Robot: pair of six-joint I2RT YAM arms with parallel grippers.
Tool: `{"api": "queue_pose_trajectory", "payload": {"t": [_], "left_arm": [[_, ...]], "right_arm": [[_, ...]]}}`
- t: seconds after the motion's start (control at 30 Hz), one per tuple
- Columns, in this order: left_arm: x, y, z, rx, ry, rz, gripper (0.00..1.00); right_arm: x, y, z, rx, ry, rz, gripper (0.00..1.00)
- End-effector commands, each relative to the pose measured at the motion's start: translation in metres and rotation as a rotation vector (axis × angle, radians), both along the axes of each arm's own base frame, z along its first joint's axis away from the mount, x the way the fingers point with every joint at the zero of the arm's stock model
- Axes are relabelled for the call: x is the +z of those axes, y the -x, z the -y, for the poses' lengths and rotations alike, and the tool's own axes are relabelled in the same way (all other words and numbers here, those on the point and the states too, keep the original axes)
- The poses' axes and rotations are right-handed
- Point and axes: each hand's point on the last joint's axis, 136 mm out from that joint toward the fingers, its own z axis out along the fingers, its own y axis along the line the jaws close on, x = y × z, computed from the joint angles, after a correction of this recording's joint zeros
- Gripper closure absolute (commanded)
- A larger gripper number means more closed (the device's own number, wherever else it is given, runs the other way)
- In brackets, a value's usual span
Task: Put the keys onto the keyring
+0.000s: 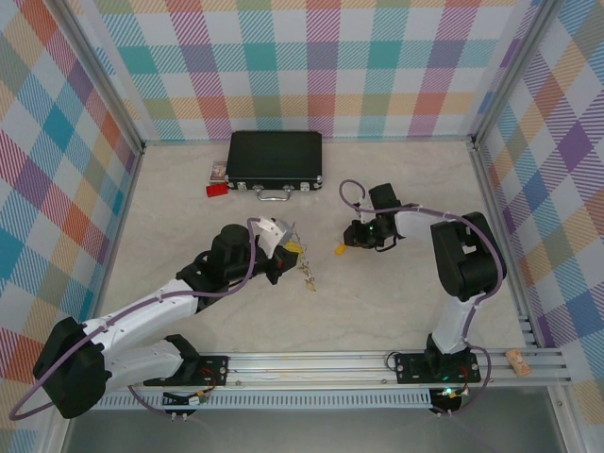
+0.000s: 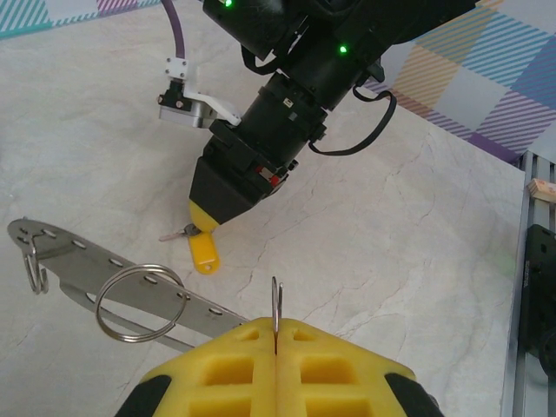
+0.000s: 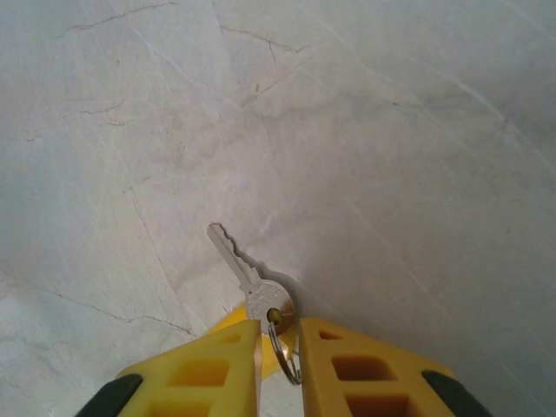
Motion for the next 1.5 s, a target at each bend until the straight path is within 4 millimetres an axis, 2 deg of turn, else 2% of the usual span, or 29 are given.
{"api": "queue_pose_trajectory", "payload": {"t": [0.0, 0.87, 1.47], "left_arm": [[0.014, 0.0, 0.004, -0.023, 0.031, 0.048, 1.0], [0.012, 0.0, 0.003, -0.022, 0.027, 0.045, 1.0], [0.012, 0.001, 0.002, -0.022, 0.026, 0.047, 1.0]], "right_arm": [[0.004, -0.004, -0.005, 0.028, -0.022, 0.006, 0.83], [0.013, 0.004, 0.001, 0.025, -0.003, 0.036, 0.82], [0.001, 0.009, 0.003, 0.027, 0.009, -0.004, 0.84]]}}
